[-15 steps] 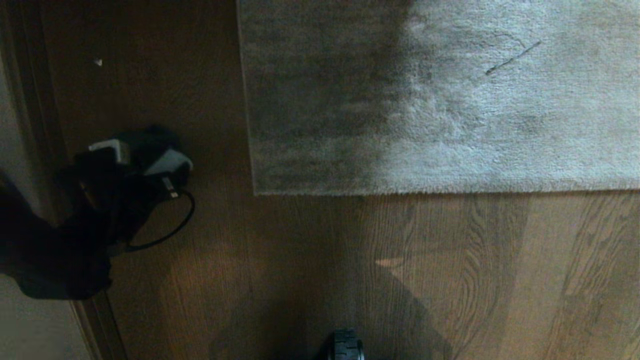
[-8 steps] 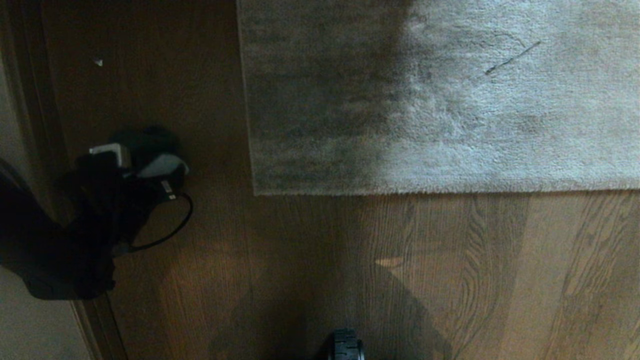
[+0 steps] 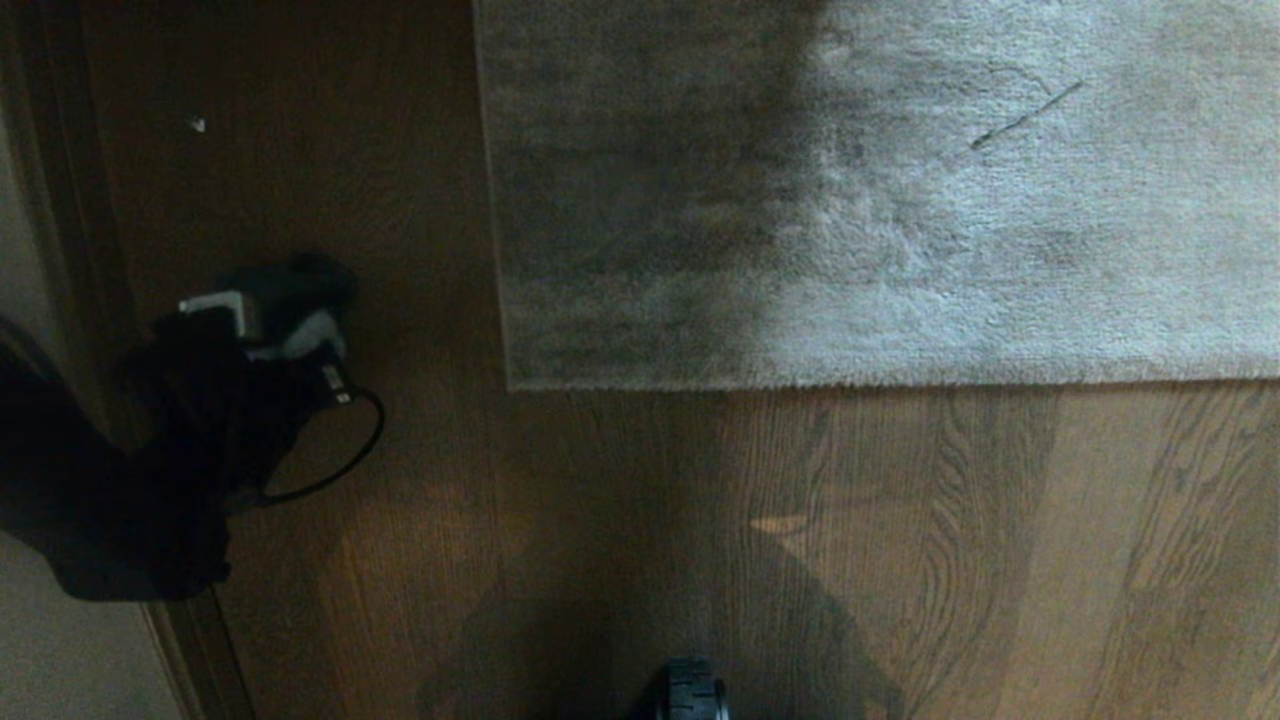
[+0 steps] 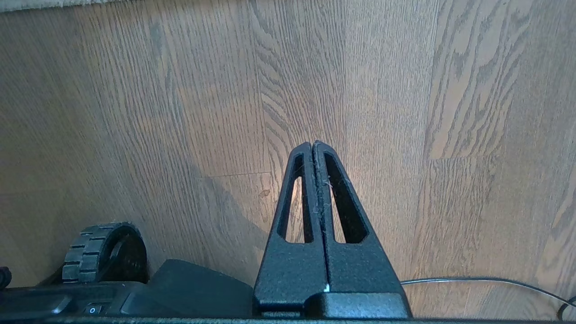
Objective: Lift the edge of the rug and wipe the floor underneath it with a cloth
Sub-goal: Pick up the rag
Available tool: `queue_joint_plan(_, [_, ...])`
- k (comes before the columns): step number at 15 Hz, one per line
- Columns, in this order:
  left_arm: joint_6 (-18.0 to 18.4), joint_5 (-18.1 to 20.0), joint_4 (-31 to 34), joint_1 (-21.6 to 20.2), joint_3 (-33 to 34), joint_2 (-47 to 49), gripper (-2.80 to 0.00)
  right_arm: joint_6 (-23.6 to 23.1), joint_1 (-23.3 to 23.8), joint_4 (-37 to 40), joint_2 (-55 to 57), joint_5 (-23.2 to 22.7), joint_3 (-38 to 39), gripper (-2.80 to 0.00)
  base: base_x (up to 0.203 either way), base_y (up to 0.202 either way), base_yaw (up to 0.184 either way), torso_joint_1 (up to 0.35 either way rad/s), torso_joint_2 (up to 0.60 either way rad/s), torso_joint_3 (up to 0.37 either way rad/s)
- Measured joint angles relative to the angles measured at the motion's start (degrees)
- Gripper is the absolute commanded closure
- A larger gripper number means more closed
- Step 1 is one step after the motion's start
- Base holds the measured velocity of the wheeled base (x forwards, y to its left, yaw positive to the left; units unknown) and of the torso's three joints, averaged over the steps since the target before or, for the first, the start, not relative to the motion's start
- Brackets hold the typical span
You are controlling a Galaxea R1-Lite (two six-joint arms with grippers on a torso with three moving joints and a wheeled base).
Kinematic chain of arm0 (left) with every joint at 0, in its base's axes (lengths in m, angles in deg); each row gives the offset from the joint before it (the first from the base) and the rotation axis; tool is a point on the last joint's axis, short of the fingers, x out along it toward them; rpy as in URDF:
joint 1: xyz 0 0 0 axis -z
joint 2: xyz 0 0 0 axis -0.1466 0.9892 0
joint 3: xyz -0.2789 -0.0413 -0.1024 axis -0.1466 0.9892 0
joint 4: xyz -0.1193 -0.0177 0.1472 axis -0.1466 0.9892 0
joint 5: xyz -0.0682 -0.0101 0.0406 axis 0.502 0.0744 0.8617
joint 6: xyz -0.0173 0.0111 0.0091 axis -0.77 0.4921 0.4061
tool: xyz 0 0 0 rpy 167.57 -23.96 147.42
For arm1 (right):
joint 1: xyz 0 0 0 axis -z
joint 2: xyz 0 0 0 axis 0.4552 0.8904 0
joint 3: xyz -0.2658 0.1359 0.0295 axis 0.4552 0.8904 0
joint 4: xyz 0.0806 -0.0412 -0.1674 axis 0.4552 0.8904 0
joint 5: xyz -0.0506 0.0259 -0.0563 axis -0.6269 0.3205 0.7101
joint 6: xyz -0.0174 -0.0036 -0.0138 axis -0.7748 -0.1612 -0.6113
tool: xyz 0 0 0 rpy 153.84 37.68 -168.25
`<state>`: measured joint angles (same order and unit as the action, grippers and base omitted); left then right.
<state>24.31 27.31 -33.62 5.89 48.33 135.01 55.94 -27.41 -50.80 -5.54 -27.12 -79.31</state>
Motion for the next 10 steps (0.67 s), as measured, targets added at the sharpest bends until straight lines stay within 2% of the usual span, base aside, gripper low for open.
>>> queue_joint_plan(7, [0.0,-0.1,-2.7,0.1,1.3,-0.6,0.00,0.0,0.0,0.0,0.0,0.0,0.0,0.00,0.000,0.000,0.000,0.000,0.00,0.000])
queue_joint_plan(10, [0.0,-0.1,-2.8,0.1,5.0,-3.1,0.00,0.0,0.0,0.0,0.0,0.0,0.0,0.00,0.000,0.000,0.000,0.000,0.00,0.000])
